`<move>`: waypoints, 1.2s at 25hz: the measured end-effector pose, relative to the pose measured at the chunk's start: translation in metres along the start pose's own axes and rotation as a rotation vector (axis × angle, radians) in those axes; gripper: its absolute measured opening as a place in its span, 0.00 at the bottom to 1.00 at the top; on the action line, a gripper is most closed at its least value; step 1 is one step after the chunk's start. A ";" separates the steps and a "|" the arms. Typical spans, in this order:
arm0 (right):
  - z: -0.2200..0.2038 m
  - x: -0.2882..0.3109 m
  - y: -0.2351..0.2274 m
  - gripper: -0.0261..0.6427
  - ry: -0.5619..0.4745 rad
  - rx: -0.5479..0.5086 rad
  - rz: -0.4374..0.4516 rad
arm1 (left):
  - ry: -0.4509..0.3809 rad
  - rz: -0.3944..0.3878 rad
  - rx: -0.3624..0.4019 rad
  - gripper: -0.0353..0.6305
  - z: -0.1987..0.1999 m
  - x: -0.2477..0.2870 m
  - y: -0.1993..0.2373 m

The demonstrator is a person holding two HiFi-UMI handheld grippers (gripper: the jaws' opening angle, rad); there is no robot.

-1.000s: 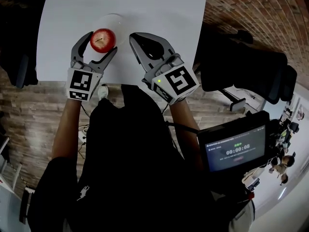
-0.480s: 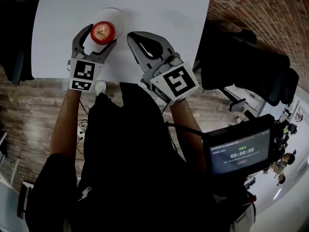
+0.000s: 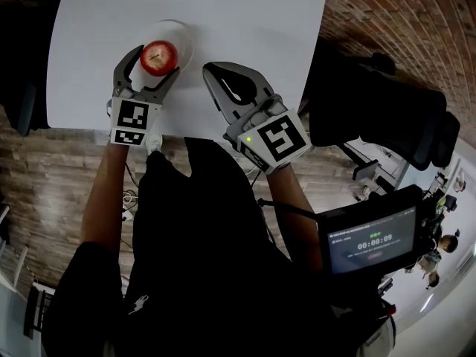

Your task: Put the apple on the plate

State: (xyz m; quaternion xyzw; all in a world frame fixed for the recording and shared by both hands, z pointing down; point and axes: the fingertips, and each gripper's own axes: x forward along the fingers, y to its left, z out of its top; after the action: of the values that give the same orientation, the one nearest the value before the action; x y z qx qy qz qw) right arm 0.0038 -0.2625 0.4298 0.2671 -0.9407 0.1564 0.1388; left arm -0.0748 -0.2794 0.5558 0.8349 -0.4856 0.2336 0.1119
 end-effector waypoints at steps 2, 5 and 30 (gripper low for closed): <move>-0.001 0.000 0.000 0.04 -0.004 0.003 0.000 | -0.002 0.003 -0.004 0.65 -0.004 0.003 0.002; -0.004 -0.001 -0.001 0.04 0.003 0.005 -0.001 | 0.005 0.015 0.022 0.65 -0.008 0.009 0.005; -0.010 0.003 -0.021 0.04 0.022 0.039 -0.038 | 0.060 0.074 0.097 0.65 -0.033 0.047 0.019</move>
State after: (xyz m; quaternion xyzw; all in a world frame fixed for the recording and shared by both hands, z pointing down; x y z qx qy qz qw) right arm 0.0147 -0.2769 0.4441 0.2858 -0.9306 0.1751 0.1469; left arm -0.0810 -0.3113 0.6071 0.8136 -0.5006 0.2855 0.0771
